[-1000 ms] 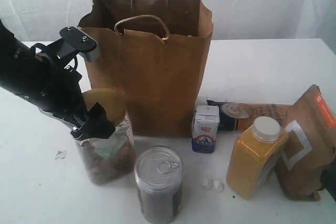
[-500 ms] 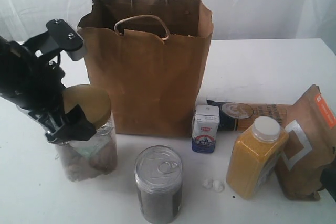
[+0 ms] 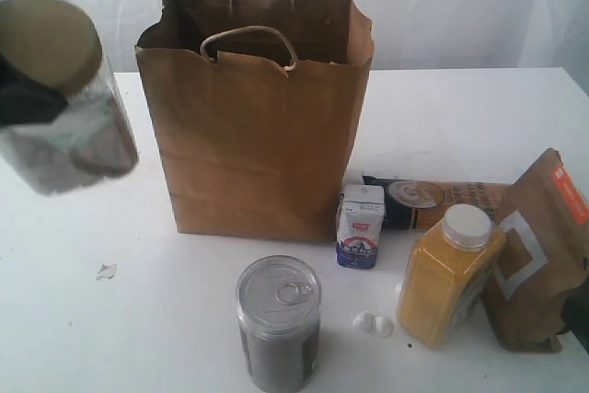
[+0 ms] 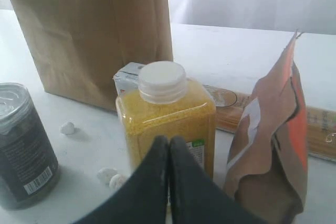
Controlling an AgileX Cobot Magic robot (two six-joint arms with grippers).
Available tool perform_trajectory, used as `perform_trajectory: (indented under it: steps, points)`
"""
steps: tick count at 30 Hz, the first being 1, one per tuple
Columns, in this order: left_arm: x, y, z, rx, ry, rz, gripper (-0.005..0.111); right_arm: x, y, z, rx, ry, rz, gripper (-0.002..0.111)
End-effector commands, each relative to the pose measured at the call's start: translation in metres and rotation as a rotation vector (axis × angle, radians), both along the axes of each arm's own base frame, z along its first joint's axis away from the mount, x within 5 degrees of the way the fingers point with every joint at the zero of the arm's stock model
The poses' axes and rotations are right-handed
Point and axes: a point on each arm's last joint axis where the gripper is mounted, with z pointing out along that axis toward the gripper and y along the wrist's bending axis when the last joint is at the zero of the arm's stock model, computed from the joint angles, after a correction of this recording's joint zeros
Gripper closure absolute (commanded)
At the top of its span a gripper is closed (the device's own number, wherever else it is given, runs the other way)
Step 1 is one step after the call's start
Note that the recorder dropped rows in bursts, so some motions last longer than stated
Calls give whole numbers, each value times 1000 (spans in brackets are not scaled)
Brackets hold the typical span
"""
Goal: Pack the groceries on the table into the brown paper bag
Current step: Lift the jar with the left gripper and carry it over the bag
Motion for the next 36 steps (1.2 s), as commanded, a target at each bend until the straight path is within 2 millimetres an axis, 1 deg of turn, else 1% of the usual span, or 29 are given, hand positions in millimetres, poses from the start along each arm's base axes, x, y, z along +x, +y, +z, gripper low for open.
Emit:
perform_trajectory:
  steps: [1, 3, 5, 8, 18, 21, 27, 31, 36]
  points:
    - [-12, 8, 50, -82, -176, 14, 107, 0, 0, -1, 6, 0, -7, 108]
    - [-10, 7, 65, -121, -256, 11, 107, 0, 0, -1, 6, 0, -7, 108]
    - [-6, 5, 76, -148, -320, 6, 107, 0, 0, -1, 6, 0, -7, 108]
    - [1, 0, 83, -155, -360, -12, 107, 0, 0, -1, 6, 0, -7, 108]
    - [33, -31, 81, -241, -408, -130, 107, 0, 0, -1, 6, 0, -7, 108]
    - [40, -35, 82, -255, -453, -140, 107, 0, 0, -1, 6, 0, -7, 108]
    - [45, -37, 86, -289, -511, -127, 107, 0, 0, -1, 6, 0, -7, 108]
    - [46, -39, 91, -358, -543, -118, 107, 0, 0, -1, 6, 0, -7, 108]
    - [47, -56, 97, -375, -519, -176, 107, 0, 0, -1, 6, 0, -7, 108]
